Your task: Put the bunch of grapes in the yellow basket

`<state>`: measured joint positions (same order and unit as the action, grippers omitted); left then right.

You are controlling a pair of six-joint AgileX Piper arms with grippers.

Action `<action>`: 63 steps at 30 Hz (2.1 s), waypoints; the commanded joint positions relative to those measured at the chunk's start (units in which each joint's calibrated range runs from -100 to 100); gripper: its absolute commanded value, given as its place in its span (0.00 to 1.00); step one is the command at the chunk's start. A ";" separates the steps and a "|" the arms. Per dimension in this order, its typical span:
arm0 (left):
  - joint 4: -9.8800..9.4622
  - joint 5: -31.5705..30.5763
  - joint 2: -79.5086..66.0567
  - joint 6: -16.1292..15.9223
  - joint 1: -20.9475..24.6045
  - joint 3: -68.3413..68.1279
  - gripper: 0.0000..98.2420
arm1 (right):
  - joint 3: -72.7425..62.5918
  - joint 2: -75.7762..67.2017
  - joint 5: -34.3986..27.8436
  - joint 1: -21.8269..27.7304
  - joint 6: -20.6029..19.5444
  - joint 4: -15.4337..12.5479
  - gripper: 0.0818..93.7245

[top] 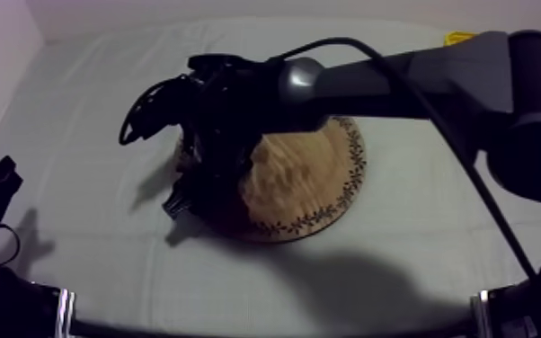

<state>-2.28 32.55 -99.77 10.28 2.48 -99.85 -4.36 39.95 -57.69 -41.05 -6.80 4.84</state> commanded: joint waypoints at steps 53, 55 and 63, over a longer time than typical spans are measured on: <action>0.01 0.03 0.03 0.00 0.01 -0.04 0.00 | -6.35 -12.23 -5.67 46.64 4.94 4.32 0.21; 0.01 0.03 0.03 0.00 0.01 -0.04 0.00 | -5.53 -11.87 -5.09 46.92 4.54 4.79 0.26; 0.01 0.03 0.03 0.00 0.01 -0.04 0.00 | 2.23 -13.60 -0.97 46.83 1.71 7.47 0.68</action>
<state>-2.28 32.55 -99.77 10.28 2.48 -99.85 -4.25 26.86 -59.39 5.87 -4.78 12.02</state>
